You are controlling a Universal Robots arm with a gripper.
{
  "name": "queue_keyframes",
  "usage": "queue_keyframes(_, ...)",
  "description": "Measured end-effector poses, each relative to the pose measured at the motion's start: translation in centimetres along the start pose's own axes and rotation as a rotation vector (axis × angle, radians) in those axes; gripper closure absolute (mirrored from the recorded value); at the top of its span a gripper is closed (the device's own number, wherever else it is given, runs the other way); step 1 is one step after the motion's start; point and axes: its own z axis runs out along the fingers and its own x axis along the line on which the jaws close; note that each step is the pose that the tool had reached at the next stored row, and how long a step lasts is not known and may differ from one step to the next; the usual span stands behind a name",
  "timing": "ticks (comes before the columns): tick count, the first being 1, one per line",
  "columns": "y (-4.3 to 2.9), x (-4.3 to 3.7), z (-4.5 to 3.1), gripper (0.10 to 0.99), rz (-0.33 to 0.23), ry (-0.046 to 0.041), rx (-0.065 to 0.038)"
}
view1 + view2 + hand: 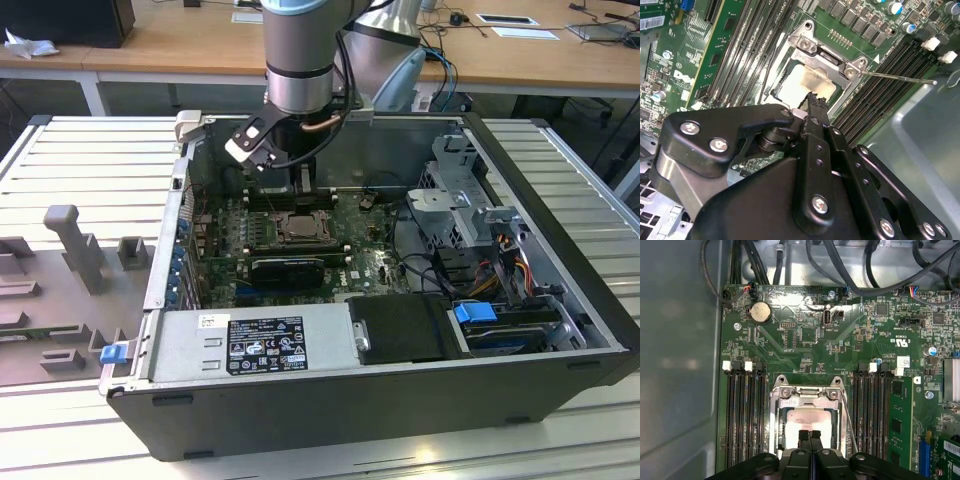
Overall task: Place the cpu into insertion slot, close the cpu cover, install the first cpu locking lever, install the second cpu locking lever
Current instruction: 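Install the first cpu locking lever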
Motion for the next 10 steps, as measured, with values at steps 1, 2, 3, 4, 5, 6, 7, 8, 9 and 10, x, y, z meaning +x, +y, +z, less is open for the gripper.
queue_keyframes(1, 0.0, 0.0, 0.0, 0.98, 0.0, 0.0, 0.0)
queue_keyframes(2, 0.0, 0.0, -0.01, 0.98, 0.0, 0.0001, 0.0)
queue_keyframes(3, 0.0, -0.01, -0.08, 0.98, 0.0, -0.0003, 0.0)
queue_keyframes(4, 0.01, 0.0, -0.15, 0.98, -0.001, -0.0007, 0.0)
queue_keyframes(5, 0.01, 0.0, -0.24, 0.98, -0.001, -0.0009, 0.0)
queue_keyframes(6, 0.02, 0.0, -0.33, 0.98, -0.001, -0.0009, 0.0)
queue_keyframes(7, 0.02, 0.0, -0.4, 0.98, -0.001, -0.0009, 0.0)
queue_keyframes(8, 0.03, 0.0, -0.46, 0.98, -0.001, -0.001, 0.0)
queue_keyframes(9, 0.03, 0.0, -0.52, 0.98, -0.001, -0.0014, 0.0)
queue_keyframes(10, 0.04, 0.0, -0.63, 0.98, -0.001, -0.0015, 0.0)
